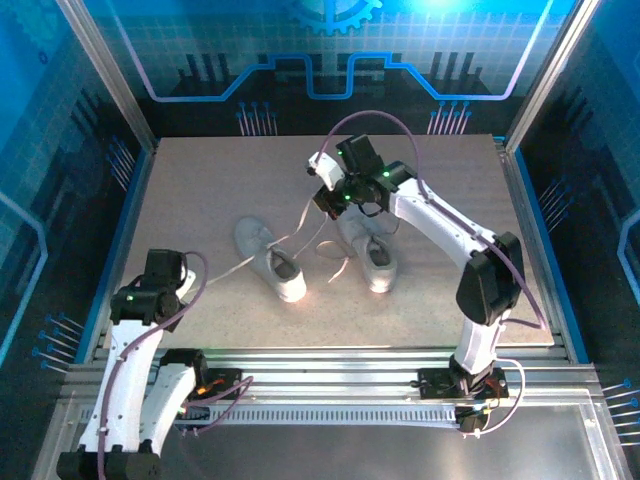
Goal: Tie the shoes
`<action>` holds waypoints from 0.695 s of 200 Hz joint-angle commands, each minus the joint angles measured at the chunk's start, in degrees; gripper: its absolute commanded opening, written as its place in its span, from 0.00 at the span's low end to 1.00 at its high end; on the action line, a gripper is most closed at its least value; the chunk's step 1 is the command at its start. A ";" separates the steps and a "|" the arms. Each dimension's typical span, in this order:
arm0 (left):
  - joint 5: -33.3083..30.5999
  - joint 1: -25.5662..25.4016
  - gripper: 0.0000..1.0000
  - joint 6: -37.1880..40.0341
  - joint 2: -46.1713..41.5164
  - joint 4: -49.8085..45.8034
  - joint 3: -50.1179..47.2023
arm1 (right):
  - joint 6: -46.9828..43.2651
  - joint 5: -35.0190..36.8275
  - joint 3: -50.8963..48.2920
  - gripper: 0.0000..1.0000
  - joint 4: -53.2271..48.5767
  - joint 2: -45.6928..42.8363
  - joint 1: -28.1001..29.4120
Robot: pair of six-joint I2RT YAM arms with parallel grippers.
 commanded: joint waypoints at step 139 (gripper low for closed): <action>33.39 -0.51 0.63 5.73 1.63 8.32 3.30 | 0.08 -4.13 -18.57 0.49 7.40 -3.10 0.41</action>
